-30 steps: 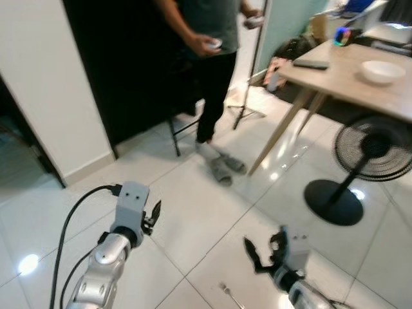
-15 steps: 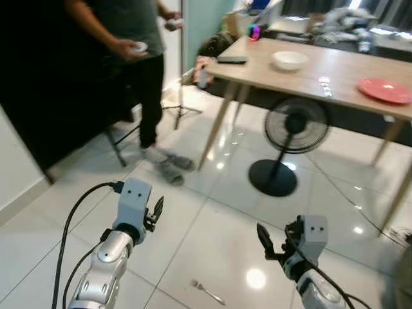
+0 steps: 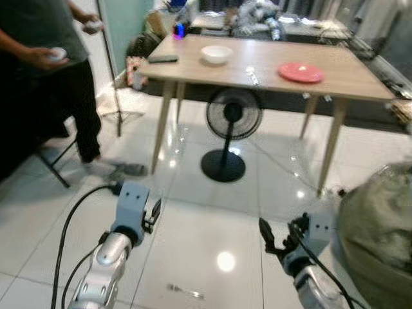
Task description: Setting the table
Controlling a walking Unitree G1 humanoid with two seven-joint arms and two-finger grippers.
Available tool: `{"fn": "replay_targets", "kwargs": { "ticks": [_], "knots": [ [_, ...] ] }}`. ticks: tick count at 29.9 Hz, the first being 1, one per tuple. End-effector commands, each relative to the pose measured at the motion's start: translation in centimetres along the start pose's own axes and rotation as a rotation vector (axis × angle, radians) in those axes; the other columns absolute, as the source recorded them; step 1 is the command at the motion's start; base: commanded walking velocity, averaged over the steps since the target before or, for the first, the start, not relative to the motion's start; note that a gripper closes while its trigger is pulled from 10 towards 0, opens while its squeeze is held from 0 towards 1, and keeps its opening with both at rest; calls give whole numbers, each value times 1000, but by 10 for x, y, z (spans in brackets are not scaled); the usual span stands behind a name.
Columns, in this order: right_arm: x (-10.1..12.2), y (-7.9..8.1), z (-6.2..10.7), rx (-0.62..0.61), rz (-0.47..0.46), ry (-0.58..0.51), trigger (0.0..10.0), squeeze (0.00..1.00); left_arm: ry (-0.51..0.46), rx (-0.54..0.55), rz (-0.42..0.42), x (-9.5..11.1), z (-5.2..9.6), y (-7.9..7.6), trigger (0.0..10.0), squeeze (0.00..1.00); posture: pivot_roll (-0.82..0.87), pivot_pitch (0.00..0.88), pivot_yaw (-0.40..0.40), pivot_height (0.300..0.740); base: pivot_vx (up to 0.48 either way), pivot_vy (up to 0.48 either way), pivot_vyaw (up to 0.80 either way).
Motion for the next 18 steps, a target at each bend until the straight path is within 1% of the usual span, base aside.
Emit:
{"fn": "replay_targets", "kwargs": {
  "ticks": [1, 18],
  "knots": [
    [2, -9, 2, -36, -13, -4, 10000, 0, 15, -16, 5, -4, 0, -5, 10000, 0, -72, 0, 76, 740, 0, 0, -800],
    [7, -13, 0, -54, -38, -19, 10000, 0, 24, -21, -9, -6, -2, -6, 10000, 0, -73, 0, 74, 740, 0, 0, -800]
  ]
}}
Point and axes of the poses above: a point about 5 cm out from each wrist's last joint towards the gripper, its own z axis pointing back from the gripper into the wrist, its own x axis along the axis of the wrist's last joint, y = z × x, the point moved 4 cm from there along -z, pointing out of the wrist towards the gripper, and after that the axes turned 14 degrees about -z, right-handed, at the moved point
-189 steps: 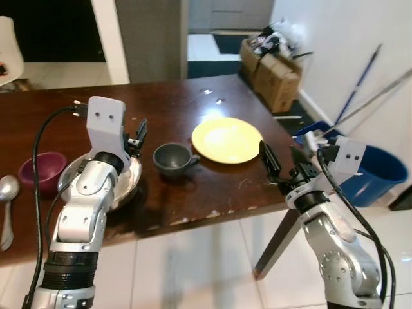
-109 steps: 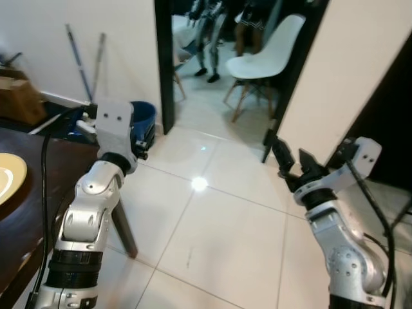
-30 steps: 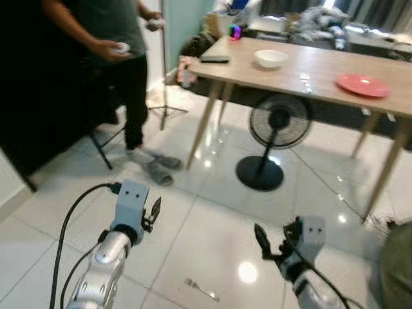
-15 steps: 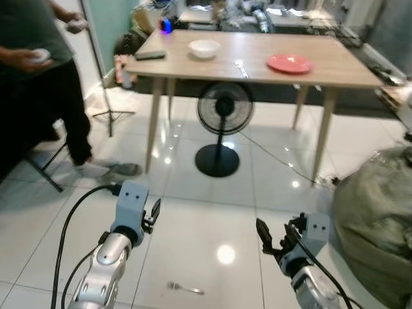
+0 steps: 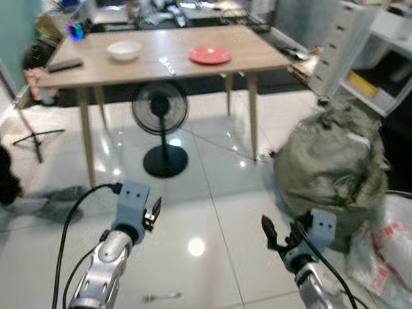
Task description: Setting the table
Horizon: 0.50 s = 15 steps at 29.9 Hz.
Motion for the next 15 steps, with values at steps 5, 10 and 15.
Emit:
{"fn": "replay_targets", "kwargs": {
  "ticks": [5, 10, 15],
  "knots": [
    [-5, -4, 1, -21, -23, 19, 10000, 0, 40, -3, -9, -12, 3, -1, 10000, 0, -72, 0, 69, 740, 0, 0, -800],
    [-2, -7, 0, -33, -41, 11, 10000, 0, 43, 2, -8, -13, 4, -1, 10000, 0, -69, 0, 65, 740, 0, 0, -800],
    [0, -7, -1, -41, -58, 1, 10000, 0, 45, 4, -8, -14, 4, 0, 10000, 0, -67, 0, 65, 740, 0, 0, -800]
  ]
}}
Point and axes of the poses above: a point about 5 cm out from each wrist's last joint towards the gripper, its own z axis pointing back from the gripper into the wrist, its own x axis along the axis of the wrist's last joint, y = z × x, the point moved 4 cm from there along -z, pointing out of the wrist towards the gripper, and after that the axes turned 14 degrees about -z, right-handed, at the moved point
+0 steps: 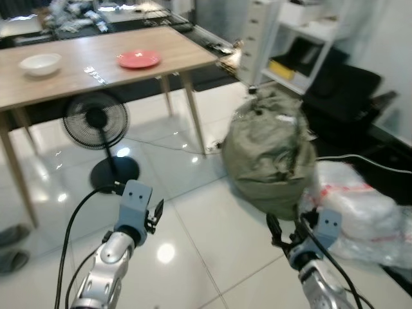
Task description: Setting the table
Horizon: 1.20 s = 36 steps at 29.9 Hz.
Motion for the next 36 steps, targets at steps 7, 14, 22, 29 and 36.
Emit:
{"fn": "replay_targets", "kwargs": {
  "ticks": [7, 14, 22, 29, 36],
  "knots": [
    [-2, 9, 1, 25, 28, 1, 10000, 0, 17, 32, -39, -7, 3, 5, 10000, 0, -68, 0, 67, 740, 77, 0, -571],
    [1, 55, 1, 229, 94, -8, 10000, 0, 9, 100, -44, -4, 0, 13, 10000, 0, -66, 0, 64, 740, 480, 0, 0],
    [1, 68, 3, 290, 100, -1, 10000, 0, 11, 107, -44, -4, 0, 13, 10000, 0, -66, 0, 62, 740, 480, 0, 0],
    [3, 66, 4, 280, 98, -8, 10000, 0, 11, 111, -44, -5, 0, 13, 10000, 0, -68, 0, 65, 740, 480, 0, 0],
    [4, 63, 4, 268, 102, -7, 10000, 0, 11, 111, -44, -5, -1, 13, 10000, 0, -67, 0, 64, 740, 480, 0, 0]
  ]
}}
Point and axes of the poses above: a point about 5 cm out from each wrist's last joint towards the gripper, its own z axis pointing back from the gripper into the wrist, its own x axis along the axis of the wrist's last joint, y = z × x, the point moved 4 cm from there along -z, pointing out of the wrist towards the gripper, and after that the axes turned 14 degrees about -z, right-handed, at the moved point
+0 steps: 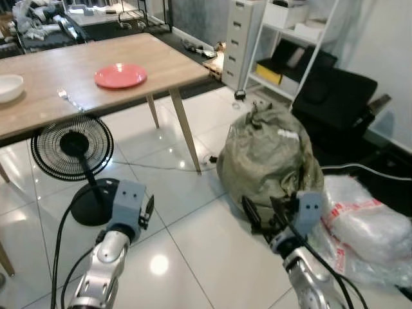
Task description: Setting the table
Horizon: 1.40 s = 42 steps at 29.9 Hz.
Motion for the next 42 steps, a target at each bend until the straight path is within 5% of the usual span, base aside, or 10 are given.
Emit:
{"fn": "replay_targets", "kwargs": {
  "ticks": [1, 11, 18, 42],
  "knots": [
    [-3, 1, 0, -2, -5, 11, 10000, 0, 32, 10, -12, -11, 5, 4, 10000, 0, -67, 0, 64, 740, 480, 0, 0],
    [0, 3, -1, -4, 0, 2, 10000, 0, 30, 14, -12, -11, 5, 5, 10000, 0, -65, 0, 64, 740, 480, 0, 0],
    [22, 16, -9, 31, -11, -69, 10000, 0, -19, 39, -26, 5, -2, 18, 10000, 0, -63, 0, 66, 740, 480, 0, 0],
    [20, 19, -9, 36, -8, -60, 10000, 0, -14, 40, -32, 4, -3, 18, 10000, 0, -61, 0, 68, 740, 448, 0, 0]
  ]
}}
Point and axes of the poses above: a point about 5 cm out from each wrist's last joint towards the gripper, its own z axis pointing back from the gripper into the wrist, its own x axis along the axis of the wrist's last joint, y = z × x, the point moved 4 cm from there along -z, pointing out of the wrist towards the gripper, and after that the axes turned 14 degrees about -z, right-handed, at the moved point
